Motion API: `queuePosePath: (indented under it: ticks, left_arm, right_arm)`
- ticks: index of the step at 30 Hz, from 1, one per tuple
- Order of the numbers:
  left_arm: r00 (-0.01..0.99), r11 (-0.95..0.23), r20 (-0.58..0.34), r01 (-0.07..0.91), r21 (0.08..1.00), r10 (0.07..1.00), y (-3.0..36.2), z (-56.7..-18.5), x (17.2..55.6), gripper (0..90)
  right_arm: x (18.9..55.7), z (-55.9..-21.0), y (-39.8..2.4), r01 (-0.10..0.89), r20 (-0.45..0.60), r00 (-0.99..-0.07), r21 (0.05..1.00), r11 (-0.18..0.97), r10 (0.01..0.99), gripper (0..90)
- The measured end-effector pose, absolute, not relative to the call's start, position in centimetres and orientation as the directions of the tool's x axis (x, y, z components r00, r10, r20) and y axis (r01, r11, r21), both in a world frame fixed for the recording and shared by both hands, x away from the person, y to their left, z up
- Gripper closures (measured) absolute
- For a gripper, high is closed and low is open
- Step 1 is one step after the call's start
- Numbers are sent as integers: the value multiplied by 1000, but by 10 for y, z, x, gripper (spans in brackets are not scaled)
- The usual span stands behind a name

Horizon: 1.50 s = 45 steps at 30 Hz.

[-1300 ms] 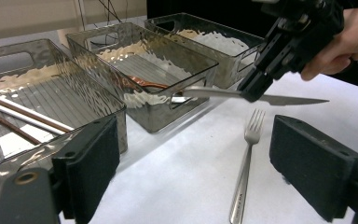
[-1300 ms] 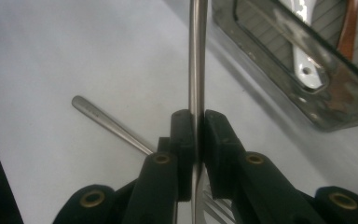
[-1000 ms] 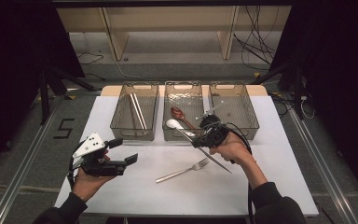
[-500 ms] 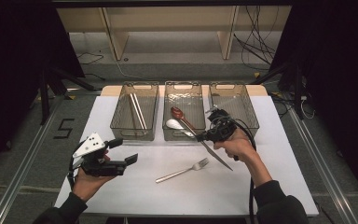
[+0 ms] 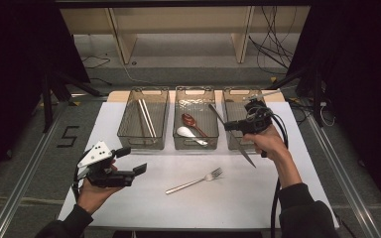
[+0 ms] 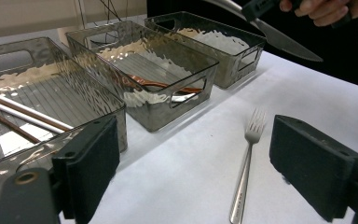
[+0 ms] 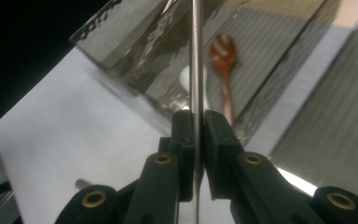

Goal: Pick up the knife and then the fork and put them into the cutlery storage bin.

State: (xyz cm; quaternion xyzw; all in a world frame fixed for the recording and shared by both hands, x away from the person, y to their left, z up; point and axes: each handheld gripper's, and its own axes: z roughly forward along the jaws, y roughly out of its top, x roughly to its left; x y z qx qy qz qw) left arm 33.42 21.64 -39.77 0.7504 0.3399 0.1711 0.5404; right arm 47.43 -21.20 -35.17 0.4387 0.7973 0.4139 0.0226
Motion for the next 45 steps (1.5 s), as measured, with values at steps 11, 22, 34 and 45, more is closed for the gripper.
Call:
queuePosePath:
  ticks: [11,22,34,45]
  left_arm:
    - [711,-185,-109,323,928,694,217,-397,334,156]
    - [711,-184,-112,325,928,694,217,-397,334,156]
    - [710,-176,-119,327,929,694,217,-398,334,156]
    - [711,-176,-117,325,929,694,217,-397,334,156]
  right_arm:
    - [497,-328,-227,658,267,-553,721,218,789,841]
    - [524,-319,-238,670,250,-492,720,180,834,842]
    - [547,-331,-247,687,224,-433,709,159,873,841]
    - [557,-341,-248,692,178,-399,702,168,900,840]
